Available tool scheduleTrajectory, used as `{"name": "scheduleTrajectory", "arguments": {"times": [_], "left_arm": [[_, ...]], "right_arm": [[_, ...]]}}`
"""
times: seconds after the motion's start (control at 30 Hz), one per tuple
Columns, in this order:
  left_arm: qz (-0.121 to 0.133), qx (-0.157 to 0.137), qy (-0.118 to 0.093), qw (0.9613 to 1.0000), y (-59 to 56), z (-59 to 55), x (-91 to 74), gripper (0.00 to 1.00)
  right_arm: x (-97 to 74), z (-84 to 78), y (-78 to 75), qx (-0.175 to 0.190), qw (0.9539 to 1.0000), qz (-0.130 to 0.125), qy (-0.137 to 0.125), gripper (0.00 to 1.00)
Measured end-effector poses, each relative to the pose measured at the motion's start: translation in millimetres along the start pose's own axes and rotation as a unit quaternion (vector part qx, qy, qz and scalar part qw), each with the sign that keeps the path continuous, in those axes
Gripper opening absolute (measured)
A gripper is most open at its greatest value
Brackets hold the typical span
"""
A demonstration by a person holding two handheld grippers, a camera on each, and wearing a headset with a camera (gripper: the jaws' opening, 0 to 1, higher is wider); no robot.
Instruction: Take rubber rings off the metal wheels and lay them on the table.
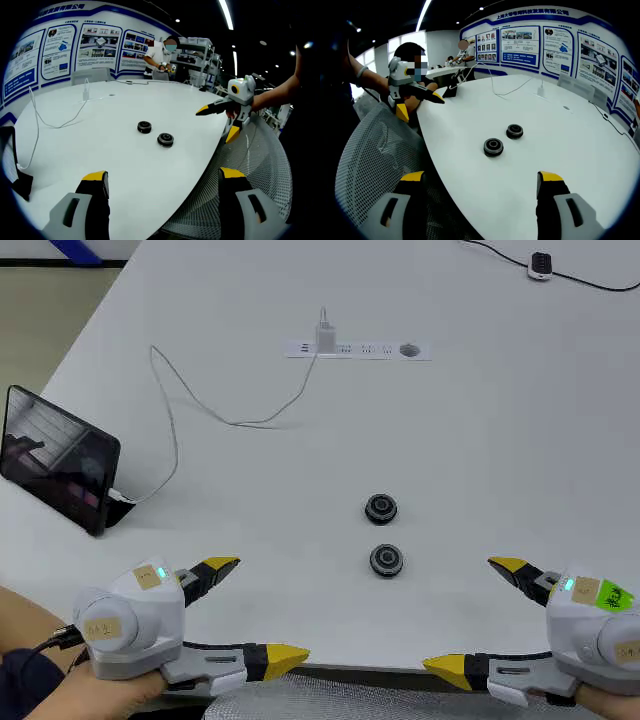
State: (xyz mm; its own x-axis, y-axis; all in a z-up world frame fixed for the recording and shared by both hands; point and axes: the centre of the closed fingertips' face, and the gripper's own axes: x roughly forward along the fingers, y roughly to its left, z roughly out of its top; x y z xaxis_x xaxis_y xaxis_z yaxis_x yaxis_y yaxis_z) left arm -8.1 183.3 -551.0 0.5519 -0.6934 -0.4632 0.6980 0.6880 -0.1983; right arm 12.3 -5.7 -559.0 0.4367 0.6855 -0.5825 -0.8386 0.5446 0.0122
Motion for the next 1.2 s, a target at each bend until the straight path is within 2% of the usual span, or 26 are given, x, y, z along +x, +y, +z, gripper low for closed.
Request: {"name": "scheduleTrajectory", "arguments": {"times": [0.5,0.83,1.2], "left_arm": [[-0.004,-0.003,0.005,1.0,-6.0,1.6,3.2,0.89],[-0.008,-0.006,0.0,0.9999,-5.2,6.2,8.2,0.85],[-0.018,0.001,-0.004,0.9998,-10.1,18.3,17.3,0.79]], "right_arm": [[1.4,-2.2,0.9,0.002,1.0,0.001,0.004,0.89],[4.5,0.8,1.0,-0.007,1.0,-0.001,0.006,0.73],[9.9,10.2,-3.1,0.001,0.9999,-0.01,0.0,0.62]]}}
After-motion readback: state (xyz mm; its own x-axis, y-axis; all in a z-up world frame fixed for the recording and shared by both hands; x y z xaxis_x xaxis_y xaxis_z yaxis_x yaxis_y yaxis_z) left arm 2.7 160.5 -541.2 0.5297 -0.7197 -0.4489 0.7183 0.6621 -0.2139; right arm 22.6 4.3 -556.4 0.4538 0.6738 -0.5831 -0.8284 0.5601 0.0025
